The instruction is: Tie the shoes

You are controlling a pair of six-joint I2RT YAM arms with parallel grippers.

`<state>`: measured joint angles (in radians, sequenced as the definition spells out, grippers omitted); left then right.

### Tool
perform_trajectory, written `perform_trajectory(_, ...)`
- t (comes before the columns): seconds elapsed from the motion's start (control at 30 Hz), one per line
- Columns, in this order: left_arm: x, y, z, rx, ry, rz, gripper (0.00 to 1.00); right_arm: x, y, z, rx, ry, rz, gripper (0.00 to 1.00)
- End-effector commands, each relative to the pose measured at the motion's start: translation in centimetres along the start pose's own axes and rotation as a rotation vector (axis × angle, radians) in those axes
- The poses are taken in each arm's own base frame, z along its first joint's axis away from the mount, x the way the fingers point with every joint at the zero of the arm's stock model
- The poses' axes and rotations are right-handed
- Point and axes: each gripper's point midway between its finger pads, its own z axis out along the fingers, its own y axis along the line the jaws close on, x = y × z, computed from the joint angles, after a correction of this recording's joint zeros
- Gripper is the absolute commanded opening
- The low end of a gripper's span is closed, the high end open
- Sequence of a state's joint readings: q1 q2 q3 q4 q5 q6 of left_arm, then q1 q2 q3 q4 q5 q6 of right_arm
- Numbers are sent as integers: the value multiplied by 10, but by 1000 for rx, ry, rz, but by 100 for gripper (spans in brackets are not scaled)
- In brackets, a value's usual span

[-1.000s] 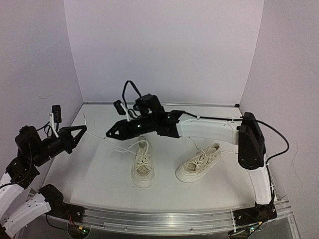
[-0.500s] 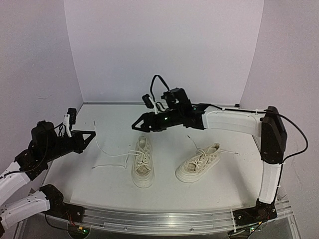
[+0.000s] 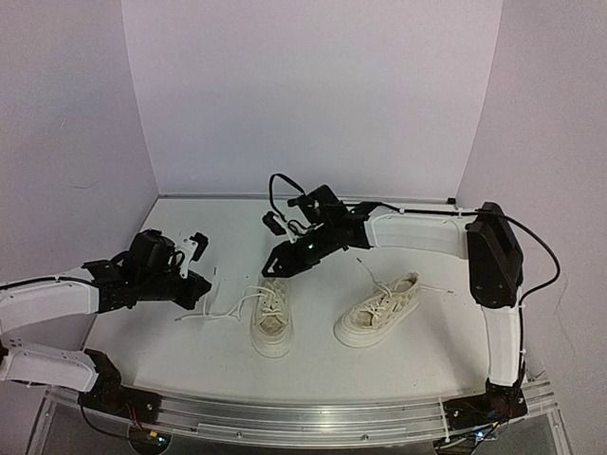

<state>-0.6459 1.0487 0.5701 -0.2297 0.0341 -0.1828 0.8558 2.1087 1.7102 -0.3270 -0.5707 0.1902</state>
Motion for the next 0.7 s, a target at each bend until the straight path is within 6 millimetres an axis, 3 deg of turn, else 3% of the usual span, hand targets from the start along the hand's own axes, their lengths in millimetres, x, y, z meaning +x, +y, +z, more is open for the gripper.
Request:
perform_trajectory(0.0, -50, -7, 3, -67, -92, 222, 0, 4, 6, 1, -18, 29, -27, 39)
perform_trajectory(0.13, -38, 4, 25, -145, 70, 439, 0, 5, 9, -15, -19, -2, -8, 39)
perform_trajectory(0.3, -29, -5, 46, -127, 158, 590, 0, 16, 12, -29, -46, -21, 25, 39)
perform_trajectory(0.47, -27, -11, 40, -81, 235, 742, 0, 25, 15, -39, -85, -54, 63, 40)
perform_trajectory(0.67, -40, -16, 21, -23, 258, 1008, 0, 27, 25, -48, -143, -105, 87, 39)
